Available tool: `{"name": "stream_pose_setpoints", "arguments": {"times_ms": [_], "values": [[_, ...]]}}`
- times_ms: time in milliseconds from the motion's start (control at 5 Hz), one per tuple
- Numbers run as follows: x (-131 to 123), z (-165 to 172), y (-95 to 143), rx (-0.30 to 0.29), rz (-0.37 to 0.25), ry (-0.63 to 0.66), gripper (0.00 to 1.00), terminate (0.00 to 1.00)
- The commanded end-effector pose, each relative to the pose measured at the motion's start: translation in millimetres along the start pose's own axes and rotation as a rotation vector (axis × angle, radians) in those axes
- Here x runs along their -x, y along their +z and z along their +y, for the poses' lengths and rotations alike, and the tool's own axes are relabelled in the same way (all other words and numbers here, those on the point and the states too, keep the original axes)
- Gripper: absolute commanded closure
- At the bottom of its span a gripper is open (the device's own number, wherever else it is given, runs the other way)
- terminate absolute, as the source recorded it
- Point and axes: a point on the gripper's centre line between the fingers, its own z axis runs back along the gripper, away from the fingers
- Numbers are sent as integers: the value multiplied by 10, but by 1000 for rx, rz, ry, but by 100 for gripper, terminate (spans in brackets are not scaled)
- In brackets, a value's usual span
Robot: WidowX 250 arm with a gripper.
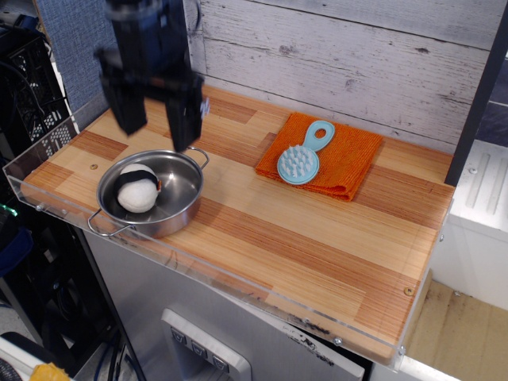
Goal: Put the sushi to the right of the napkin, towards the middle edge of the table
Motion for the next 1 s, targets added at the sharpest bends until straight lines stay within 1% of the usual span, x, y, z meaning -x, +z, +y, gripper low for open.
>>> {"name": "stream_pose_setpoints", "arguments": {"times_ms": [0,200,400,600,800], "values": [[-70,111,-219,-79,9,-27,0,0],[-32,219,-321,-97,37,-16,0,0],[48,288,-380,-95,38,18,0,0],[68,294,-449,-74,59,35,0,0],[89,333,-492,-72,80,49,0,0]]}}
